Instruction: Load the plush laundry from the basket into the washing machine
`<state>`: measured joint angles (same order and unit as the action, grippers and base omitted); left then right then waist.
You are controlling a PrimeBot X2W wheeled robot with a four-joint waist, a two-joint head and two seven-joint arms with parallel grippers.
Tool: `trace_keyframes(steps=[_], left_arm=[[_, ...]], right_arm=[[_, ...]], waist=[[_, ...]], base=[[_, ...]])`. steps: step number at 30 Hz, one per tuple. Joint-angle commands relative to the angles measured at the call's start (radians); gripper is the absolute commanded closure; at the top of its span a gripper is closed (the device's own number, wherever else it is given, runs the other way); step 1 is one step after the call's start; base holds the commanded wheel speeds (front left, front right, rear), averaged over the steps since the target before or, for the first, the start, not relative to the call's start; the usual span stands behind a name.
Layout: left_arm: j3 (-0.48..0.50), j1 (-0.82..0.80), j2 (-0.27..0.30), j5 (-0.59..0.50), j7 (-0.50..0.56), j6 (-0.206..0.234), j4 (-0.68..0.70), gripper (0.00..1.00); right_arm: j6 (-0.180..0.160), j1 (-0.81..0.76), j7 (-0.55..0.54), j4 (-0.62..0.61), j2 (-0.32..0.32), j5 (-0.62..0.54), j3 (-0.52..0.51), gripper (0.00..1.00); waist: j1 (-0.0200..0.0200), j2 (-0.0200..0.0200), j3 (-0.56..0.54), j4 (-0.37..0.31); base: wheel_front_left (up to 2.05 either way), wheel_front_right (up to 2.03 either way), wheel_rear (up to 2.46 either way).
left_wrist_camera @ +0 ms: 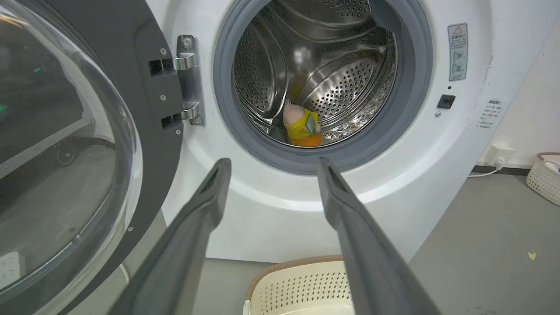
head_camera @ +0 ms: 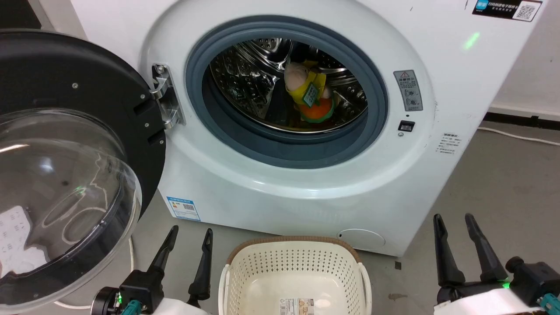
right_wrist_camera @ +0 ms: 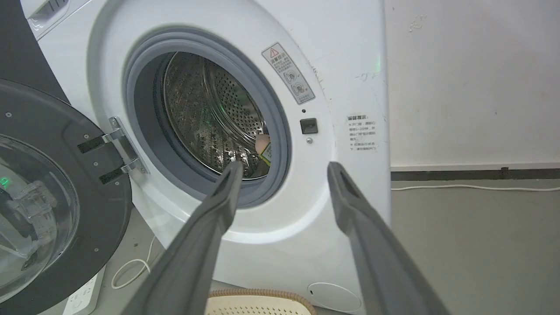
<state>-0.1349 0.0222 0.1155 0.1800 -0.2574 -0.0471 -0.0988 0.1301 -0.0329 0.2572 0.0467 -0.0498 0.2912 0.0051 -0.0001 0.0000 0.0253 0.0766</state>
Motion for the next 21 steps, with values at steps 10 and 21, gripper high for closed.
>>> trace_keyframes(steps=[10, 21], left_arm=[[0.038, 0.024, -0.014, -0.057, -0.004, -0.031, -0.003, 0.0], [0.05, 0.015, -0.027, -0.076, 0.008, -0.042, 0.006, 1.0]], right_arm=[[0.001, -0.037, 0.005, 0.032, 0.0, 0.003, 0.012, 0.0], [0.0, -0.022, -0.006, 0.039, 0.0, -0.008, 0.015, 1.0]], waist=[[0.0001, 0.0, -0.011, -0.008], [0.0002, 0.0, -0.003, -0.007]], base=[[0.0, 0.0, 0.0], [0.0, 0.0, 0.0]])
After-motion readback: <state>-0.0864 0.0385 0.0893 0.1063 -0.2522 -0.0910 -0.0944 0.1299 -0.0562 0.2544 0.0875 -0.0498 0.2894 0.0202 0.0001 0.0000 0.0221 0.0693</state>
